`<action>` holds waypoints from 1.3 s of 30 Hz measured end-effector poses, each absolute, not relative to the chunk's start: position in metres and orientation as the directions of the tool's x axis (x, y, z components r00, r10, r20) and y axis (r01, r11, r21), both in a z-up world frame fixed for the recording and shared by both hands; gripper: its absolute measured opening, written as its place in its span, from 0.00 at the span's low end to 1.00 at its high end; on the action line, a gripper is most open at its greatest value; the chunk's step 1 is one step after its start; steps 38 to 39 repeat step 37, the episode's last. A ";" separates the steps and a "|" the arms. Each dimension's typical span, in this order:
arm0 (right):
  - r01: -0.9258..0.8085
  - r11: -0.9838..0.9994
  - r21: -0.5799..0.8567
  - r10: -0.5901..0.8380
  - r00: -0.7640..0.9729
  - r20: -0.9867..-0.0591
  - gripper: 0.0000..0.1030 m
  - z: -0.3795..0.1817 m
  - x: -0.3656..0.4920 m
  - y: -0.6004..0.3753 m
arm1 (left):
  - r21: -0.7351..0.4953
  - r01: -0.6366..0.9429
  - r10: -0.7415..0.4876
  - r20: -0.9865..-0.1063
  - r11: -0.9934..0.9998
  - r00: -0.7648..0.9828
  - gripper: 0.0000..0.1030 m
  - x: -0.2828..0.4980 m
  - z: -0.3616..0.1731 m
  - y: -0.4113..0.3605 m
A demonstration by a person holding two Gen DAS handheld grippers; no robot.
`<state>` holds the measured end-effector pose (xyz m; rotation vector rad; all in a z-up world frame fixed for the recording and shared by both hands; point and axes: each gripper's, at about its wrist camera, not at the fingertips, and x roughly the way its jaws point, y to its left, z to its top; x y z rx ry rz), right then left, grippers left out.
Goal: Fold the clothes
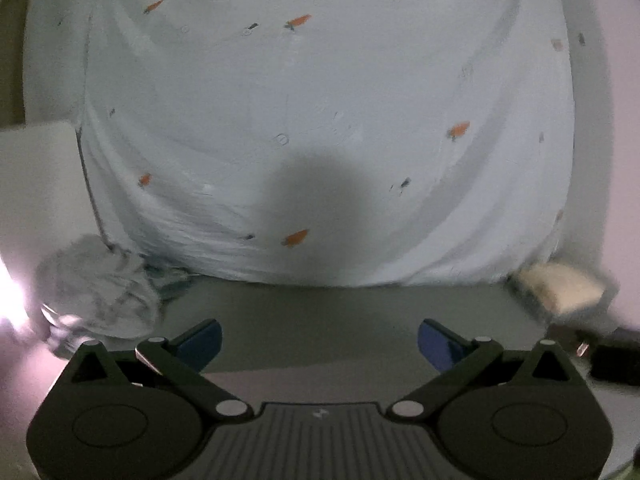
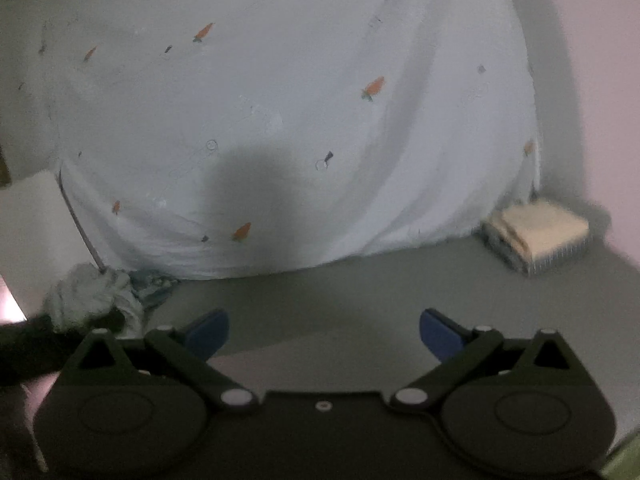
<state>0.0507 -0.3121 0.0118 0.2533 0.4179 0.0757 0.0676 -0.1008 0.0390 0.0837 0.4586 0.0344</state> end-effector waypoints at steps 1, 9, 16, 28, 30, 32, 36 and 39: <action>-0.021 0.965 0.262 0.130 0.906 -0.403 1.00 0.014 0.043 -0.305 | 0.138 0.007 0.058 -0.460 0.990 0.886 1.00 0.064 0.039 -0.101; -0.043 0.998 0.049 0.062 0.870 -0.490 1.00 0.000 -0.006 -0.245 | 0.251 0.111 0.029 -0.495 0.962 0.868 1.00 -0.004 0.014 -0.091; -0.017 0.998 0.056 0.044 0.848 -0.528 1.00 -0.009 -0.030 -0.226 | 0.121 0.066 0.013 -0.560 0.990 0.829 1.00 -0.023 0.004 -0.049; -0.037 0.999 0.016 0.039 0.848 -0.528 1.00 -0.007 -0.051 -0.203 | 0.011 0.006 0.001 -0.559 1.000 0.829 1.00 -0.045 0.007 -0.016; -0.050 0.999 0.005 0.045 0.848 -0.528 1.00 -0.008 -0.054 -0.201 | -0.006 0.004 -0.007 -0.564 1.000 0.826 1.00 -0.045 0.005 -0.015; -0.050 0.999 -0.004 0.041 0.853 -0.520 1.00 -0.007 -0.056 -0.201 | -0.022 0.004 -0.015 -0.567 1.000 0.823 1.00 -0.045 0.005 -0.015; -0.042 0.999 -0.001 0.036 0.854 -0.518 1.00 -0.007 -0.055 -0.205 | -0.024 -0.002 -0.012 -0.571 1.000 0.821 1.00 -0.045 0.004 -0.017; -0.041 0.999 -0.001 0.034 0.854 -0.518 1.00 -0.007 -0.055 -0.205 | -0.024 -0.001 -0.012 -0.571 1.000 0.821 1.00 -0.044 0.004 -0.018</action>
